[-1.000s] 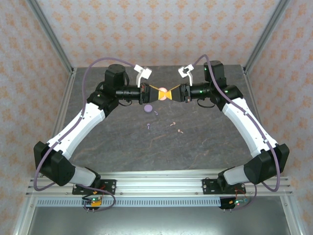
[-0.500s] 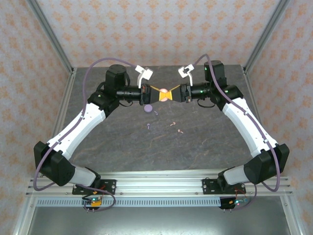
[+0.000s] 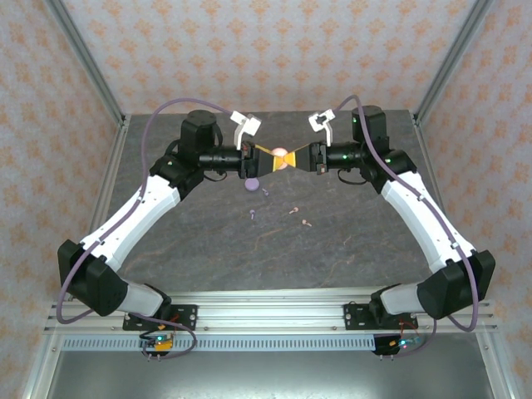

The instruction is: Insert the wireless bluetooth earbuds into the charging case

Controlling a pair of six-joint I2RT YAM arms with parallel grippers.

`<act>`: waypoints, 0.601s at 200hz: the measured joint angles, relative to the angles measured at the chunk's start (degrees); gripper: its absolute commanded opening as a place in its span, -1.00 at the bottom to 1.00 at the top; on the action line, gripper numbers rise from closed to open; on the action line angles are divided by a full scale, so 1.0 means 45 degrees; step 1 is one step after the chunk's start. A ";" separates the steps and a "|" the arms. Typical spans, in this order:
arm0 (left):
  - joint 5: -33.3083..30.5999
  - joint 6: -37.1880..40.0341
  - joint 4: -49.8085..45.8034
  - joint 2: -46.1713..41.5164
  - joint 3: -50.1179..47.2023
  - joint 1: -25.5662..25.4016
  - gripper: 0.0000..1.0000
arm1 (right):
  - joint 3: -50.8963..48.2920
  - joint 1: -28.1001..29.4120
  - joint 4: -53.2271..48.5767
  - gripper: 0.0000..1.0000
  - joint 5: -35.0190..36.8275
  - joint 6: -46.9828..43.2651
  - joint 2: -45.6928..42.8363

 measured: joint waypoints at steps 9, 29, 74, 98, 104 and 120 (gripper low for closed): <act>-0.0097 -0.0112 0.0194 -0.0039 -0.0131 0.0005 -0.10 | -0.0058 -0.0024 0.0175 -0.62 0.0107 0.0151 -0.0019; -0.0214 -0.0437 0.0612 -0.0257 -0.0568 0.0005 -0.11 | -0.0092 -0.0063 0.0515 -0.62 0.0262 0.0486 -0.0024; -0.0340 -0.1107 0.1579 -0.0379 -0.1015 0.0005 -0.14 | -0.0155 -0.0073 0.1054 -0.62 0.0262 0.1010 -0.0044; -0.0379 -0.1336 0.1870 -0.0379 -0.1083 0.0005 -0.23 | -0.0175 -0.0073 0.1195 -0.62 0.0257 0.1141 -0.0058; -0.0398 -0.1404 0.1972 -0.0379 -0.1122 0.0005 -0.24 | -0.0185 -0.0073 0.1209 -0.61 0.0257 0.1146 -0.0068; -0.0418 -0.1598 0.2142 -0.0379 -0.1180 0.0005 -0.26 | -0.0189 -0.0073 0.1219 -0.61 0.0253 0.1146 -0.0087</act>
